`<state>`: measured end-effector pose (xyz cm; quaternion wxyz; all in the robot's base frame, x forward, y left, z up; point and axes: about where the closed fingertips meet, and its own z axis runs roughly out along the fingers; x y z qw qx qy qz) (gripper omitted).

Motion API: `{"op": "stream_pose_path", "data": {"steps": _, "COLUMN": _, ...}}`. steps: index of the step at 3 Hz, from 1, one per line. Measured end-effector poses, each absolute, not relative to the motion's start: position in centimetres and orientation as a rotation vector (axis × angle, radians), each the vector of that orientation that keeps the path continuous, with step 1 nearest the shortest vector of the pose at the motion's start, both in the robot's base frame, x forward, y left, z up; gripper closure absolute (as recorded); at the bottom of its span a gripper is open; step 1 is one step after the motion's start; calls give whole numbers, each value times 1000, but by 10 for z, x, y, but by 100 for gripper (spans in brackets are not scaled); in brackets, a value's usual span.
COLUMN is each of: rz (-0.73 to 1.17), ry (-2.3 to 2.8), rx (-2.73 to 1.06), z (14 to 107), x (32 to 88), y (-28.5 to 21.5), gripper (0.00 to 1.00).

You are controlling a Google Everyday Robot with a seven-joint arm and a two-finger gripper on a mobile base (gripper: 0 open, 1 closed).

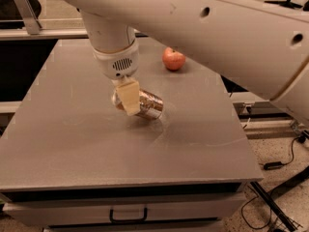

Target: Pick orange can

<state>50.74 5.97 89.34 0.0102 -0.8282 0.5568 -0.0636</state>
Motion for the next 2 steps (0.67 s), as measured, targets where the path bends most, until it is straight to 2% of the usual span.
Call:
{"op": "stream_pose_path", "data": {"steps": 1, "rz": -210, "ry": 1706, "rx": -2569, "z": 887, "x": 513, "y": 68, "gripper": 0}}
{"op": "stream_pose_path", "data": {"steps": 2, "rz": -210, "ry": 1706, "rx": -2569, "z": 887, "x": 513, "y": 68, "gripper": 0}}
